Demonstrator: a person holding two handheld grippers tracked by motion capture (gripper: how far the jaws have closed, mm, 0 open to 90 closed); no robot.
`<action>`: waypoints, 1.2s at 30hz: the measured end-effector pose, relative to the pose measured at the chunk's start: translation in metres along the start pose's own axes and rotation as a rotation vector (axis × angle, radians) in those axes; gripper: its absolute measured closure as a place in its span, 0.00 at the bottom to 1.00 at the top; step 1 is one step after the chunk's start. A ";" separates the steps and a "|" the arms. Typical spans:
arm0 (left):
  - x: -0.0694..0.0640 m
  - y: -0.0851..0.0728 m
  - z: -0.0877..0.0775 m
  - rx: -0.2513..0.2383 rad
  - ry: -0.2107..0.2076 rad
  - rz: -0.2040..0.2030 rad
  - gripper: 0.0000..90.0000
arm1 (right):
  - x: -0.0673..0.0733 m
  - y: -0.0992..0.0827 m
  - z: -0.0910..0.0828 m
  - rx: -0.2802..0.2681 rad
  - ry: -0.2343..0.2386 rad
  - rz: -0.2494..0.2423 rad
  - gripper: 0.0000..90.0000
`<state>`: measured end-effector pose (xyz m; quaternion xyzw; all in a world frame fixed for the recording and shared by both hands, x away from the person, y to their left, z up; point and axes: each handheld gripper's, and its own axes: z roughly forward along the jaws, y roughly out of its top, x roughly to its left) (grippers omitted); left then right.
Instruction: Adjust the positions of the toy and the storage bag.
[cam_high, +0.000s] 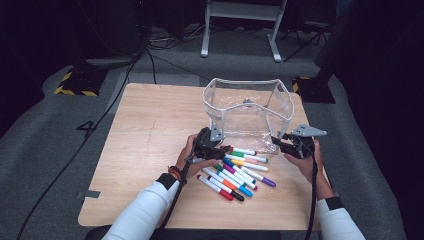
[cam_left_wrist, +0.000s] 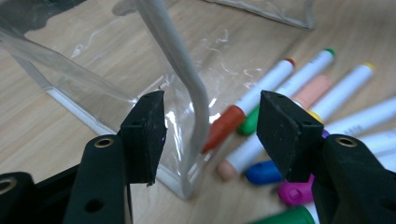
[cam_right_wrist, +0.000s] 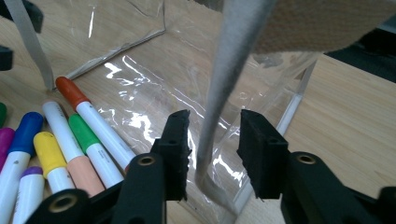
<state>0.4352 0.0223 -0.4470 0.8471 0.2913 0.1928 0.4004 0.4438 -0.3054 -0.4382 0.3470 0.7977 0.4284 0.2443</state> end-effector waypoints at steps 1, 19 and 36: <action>0.001 0.001 0.002 -0.001 0.018 -0.009 0.48 | 0.000 0.000 0.002 -0.001 -0.003 -0.008 0.71; 0.034 -0.003 -0.001 -0.036 0.024 0.013 0.97 | -0.002 -0.005 -0.006 -0.003 -0.005 -0.032 0.96; 0.038 -0.002 -0.002 -0.032 0.017 0.029 0.85 | 0.012 -0.021 -0.027 -0.010 0.023 -0.035 0.84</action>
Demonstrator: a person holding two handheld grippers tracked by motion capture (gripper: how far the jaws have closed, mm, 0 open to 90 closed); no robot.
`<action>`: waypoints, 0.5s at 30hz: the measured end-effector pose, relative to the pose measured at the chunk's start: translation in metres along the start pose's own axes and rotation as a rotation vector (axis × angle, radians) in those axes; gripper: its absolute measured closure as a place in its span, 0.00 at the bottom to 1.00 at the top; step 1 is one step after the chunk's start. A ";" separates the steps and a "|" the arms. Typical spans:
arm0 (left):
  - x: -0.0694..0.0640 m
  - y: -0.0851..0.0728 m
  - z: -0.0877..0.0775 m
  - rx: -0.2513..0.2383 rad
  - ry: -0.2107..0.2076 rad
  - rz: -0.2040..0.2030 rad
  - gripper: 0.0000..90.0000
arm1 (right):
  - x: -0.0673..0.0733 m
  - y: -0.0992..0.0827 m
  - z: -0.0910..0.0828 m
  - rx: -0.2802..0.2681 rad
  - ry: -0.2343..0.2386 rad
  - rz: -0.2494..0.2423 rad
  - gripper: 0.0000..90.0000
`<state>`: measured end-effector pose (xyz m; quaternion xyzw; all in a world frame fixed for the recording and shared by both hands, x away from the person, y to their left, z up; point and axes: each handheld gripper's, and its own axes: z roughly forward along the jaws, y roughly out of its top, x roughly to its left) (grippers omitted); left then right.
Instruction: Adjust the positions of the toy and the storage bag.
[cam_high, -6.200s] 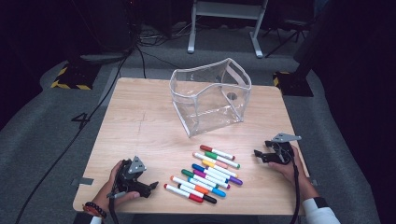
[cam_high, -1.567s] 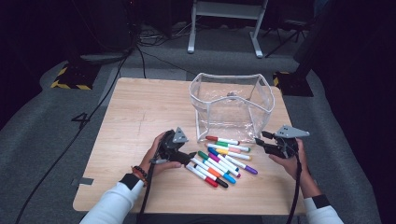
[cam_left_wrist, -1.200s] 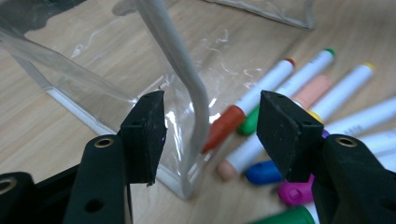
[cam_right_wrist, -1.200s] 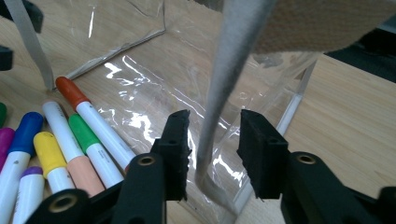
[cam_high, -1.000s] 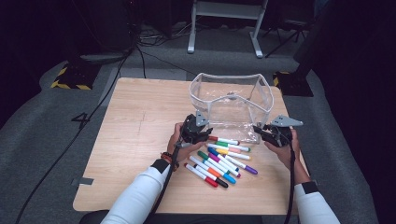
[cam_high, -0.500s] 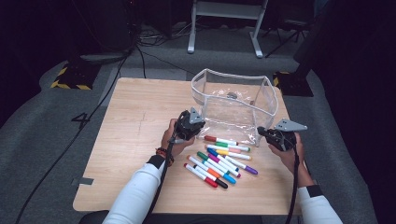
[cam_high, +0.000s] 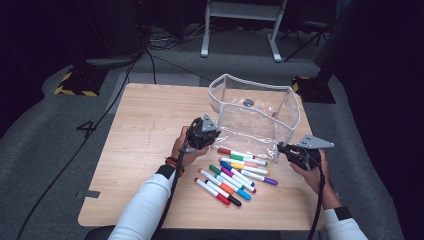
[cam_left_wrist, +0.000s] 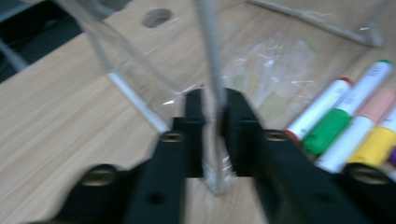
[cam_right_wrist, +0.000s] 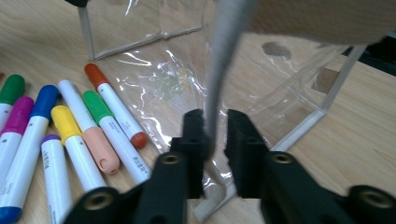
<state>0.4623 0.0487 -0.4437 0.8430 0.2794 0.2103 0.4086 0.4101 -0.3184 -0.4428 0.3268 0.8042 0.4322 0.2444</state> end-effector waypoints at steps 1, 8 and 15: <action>0.000 0.000 -0.001 0.003 0.002 -0.002 0.78 | 0.000 -0.001 -0.001 0.001 -0.003 0.006 0.81; 0.003 -0.019 -0.038 -0.003 -0.009 0.003 0.40 | -0.002 -0.010 -0.017 0.019 0.029 0.023 0.64; -0.008 -0.071 -0.085 0.089 -0.098 0.030 0.19 | 0.015 -0.028 -0.027 0.087 0.179 -0.036 0.61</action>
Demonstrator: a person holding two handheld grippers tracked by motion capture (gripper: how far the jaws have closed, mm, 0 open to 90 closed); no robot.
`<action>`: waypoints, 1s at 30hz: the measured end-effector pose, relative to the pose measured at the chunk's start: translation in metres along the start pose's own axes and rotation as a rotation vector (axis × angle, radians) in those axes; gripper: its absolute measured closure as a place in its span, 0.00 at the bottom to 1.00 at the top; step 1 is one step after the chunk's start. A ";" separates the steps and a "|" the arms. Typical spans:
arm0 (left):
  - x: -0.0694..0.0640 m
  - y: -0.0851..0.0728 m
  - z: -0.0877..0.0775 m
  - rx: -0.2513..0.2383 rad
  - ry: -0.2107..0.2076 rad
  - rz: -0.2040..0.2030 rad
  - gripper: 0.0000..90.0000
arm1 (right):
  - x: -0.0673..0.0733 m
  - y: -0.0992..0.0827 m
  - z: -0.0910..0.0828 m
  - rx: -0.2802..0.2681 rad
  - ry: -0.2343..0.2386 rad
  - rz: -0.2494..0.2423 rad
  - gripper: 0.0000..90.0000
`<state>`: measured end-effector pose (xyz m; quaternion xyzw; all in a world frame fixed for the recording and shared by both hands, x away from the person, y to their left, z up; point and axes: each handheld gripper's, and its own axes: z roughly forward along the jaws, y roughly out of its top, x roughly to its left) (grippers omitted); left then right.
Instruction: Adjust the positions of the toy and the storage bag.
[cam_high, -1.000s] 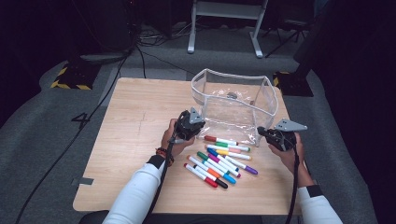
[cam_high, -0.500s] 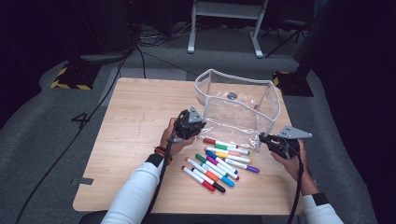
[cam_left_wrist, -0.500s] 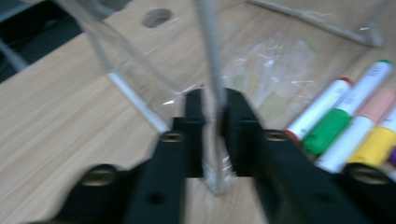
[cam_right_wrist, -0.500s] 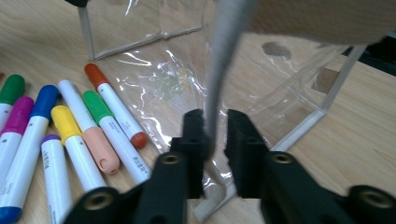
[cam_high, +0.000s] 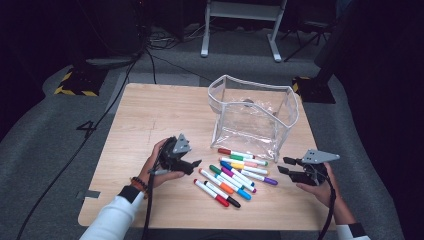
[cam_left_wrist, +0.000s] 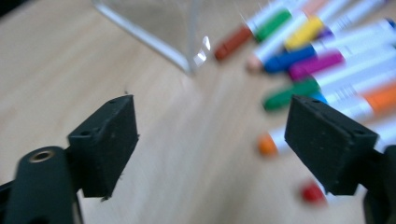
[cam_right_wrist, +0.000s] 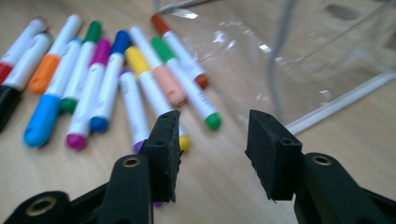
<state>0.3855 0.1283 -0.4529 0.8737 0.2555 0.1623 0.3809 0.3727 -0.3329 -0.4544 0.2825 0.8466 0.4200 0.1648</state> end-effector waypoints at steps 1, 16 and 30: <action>-0.003 -0.008 -0.004 0.007 -0.013 -0.008 0.18 | 0.002 -0.001 0.001 0.010 0.016 -0.008 0.61; -0.023 -0.073 -0.016 0.139 -0.091 -0.048 0.18 | 0.022 -0.013 0.047 0.148 0.147 -0.092 0.67; -0.029 -0.074 -0.010 0.093 -0.068 -0.079 0.15 | 0.026 -0.014 0.047 0.134 0.211 -0.138 0.82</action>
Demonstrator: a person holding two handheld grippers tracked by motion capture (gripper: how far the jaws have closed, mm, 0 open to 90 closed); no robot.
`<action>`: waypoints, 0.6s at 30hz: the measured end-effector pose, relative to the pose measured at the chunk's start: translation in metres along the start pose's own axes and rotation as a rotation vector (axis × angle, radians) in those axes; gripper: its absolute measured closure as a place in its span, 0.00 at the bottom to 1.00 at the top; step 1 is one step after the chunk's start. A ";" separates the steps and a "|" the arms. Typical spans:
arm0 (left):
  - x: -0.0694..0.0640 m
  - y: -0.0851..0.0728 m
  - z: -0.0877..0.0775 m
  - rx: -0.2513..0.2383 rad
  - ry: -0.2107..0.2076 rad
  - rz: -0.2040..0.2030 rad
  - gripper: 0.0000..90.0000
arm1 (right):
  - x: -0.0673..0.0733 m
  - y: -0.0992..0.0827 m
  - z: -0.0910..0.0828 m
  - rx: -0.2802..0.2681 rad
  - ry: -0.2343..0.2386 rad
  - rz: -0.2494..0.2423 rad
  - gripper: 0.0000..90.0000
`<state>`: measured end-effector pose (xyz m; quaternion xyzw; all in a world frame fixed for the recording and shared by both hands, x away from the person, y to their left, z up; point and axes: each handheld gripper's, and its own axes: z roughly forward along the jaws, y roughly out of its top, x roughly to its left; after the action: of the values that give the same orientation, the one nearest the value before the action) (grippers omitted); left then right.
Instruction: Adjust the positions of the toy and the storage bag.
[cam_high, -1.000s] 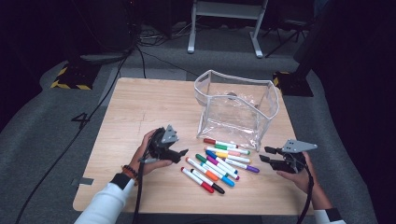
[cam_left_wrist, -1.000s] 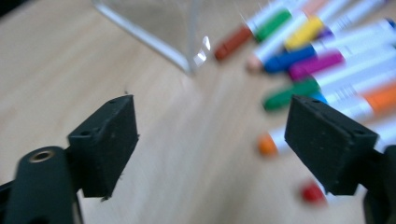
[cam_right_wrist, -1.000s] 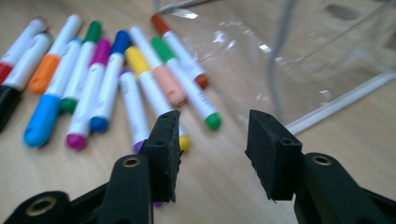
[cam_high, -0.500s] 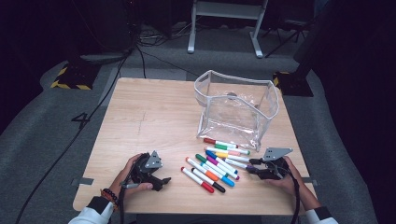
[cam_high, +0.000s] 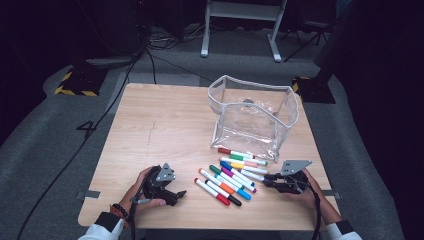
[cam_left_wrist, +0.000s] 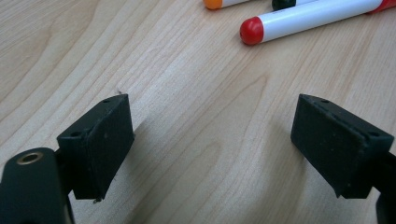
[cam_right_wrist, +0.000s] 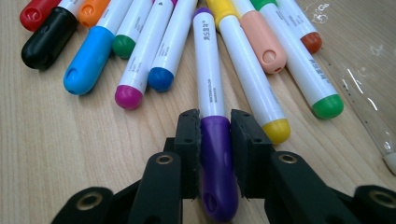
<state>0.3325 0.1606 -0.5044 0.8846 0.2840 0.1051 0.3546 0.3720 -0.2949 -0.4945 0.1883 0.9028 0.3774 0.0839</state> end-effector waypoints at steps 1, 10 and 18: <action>0.000 0.000 0.000 0.000 -0.001 0.001 0.15 | 0.000 0.000 0.000 0.001 0.000 -0.001 0.82; 0.001 0.000 0.000 0.001 -0.009 0.008 0.15 | 0.000 0.001 -0.011 -0.014 0.006 -0.014 0.83; 0.001 0.000 0.001 0.000 -0.012 0.010 0.15 | 0.000 -0.003 -0.010 0.011 0.007 -0.016 0.83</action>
<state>0.3341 0.1610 -0.5045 0.8866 0.2777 0.1016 0.3558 0.3686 -0.3032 -0.4896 0.1804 0.9065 0.3726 0.0826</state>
